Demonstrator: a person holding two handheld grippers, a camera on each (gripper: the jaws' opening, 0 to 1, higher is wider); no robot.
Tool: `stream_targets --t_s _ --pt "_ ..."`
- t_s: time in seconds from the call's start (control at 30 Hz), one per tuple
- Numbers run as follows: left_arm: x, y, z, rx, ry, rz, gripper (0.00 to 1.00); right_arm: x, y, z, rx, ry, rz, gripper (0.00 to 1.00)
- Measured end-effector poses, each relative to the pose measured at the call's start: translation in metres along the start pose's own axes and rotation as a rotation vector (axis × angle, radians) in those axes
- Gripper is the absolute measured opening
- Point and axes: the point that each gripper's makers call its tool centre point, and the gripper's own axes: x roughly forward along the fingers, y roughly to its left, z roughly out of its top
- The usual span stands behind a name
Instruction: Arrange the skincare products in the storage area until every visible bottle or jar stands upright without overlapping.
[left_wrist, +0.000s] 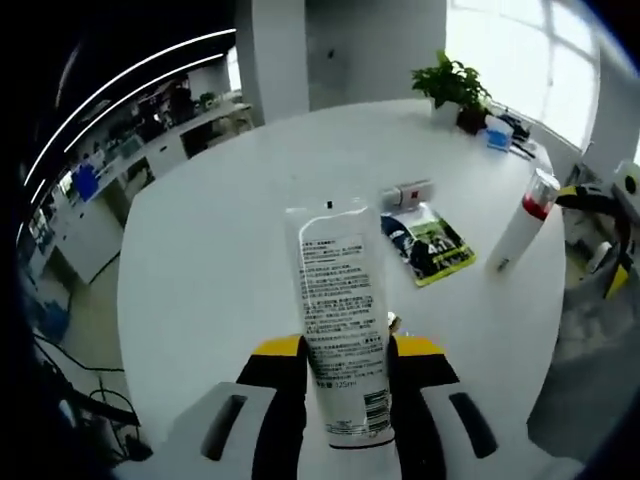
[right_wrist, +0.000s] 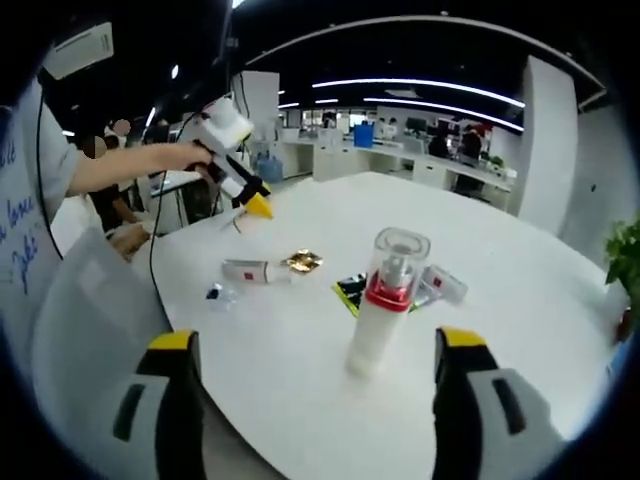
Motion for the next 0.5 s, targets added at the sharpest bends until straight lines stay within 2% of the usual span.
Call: stream_targets --t_s 0.23,0.5 --pt "-0.010 -0.034 0.014 0.040 -0.072 -0.038 0.28 -0.006 0.000 0.010 0.064 -0.043 -0.010 0.94" --pt "-0.016 -0.072 0.020 0.075 -0.115 -0.094 0.28 -0.011 0.008 0.035 0.229 -0.160 0.030 0.75"
